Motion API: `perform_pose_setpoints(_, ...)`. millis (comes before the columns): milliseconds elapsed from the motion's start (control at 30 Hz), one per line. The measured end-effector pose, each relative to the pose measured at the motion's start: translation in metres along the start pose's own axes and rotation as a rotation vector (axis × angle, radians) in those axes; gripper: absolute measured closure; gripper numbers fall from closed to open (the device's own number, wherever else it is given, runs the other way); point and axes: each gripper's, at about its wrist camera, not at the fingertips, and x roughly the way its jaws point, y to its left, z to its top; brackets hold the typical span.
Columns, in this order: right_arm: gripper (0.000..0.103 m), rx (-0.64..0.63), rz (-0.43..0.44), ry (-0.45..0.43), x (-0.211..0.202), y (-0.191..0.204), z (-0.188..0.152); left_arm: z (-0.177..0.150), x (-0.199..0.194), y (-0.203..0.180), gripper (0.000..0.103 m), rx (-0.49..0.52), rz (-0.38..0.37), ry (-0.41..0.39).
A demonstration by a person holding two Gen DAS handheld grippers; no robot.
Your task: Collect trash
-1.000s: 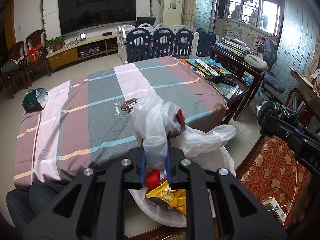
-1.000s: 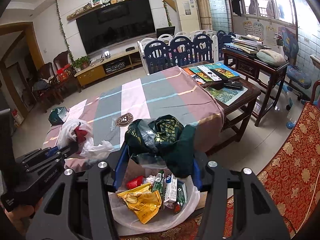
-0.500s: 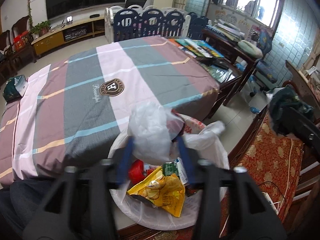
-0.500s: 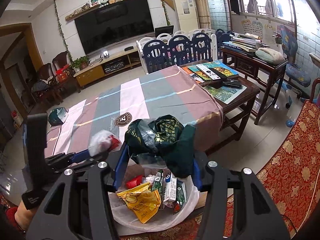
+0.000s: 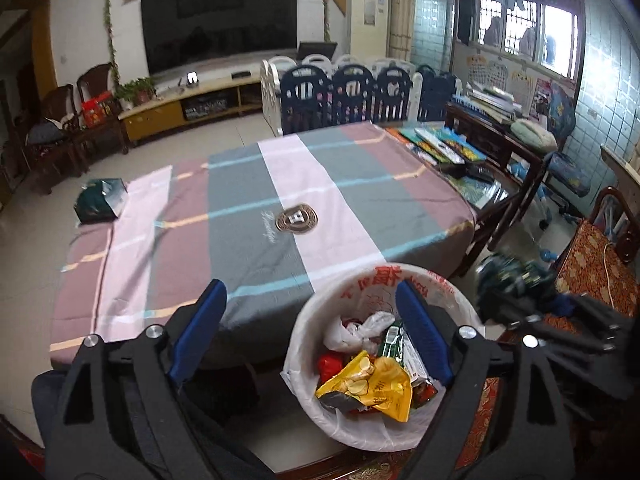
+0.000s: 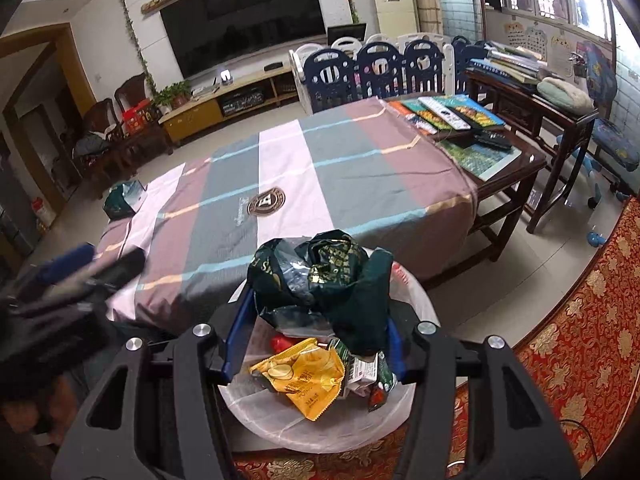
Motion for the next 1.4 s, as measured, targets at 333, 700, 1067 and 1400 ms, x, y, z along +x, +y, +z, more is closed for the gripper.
perform_pose_setpoints(333,0.015,0.005,-0.03,-0.021,-0.009,0.009,0.006,0.004,-0.059,0.022,0.008,-0.019,0.066,-0.116)
perform_pose_setpoints(700,0.004,-0.122,-0.069,-0.215,-0.093,0.054,0.027,0.012,-0.107,0.05,0.004,-0.08,0.16,-0.156)
perform_pose_setpoints(1067,0.004,-0.149,-0.034,-0.242,-0.118,0.072,0.028,0.017,-0.146,0.068,0.004,-0.146,0.203,-0.187)
perform_pose_setpoints(1400,0.004,-0.164,-0.039,-0.234,-0.115,0.078,0.025,0.016,-0.151,0.07,0.003,-0.142,0.231,-0.192)
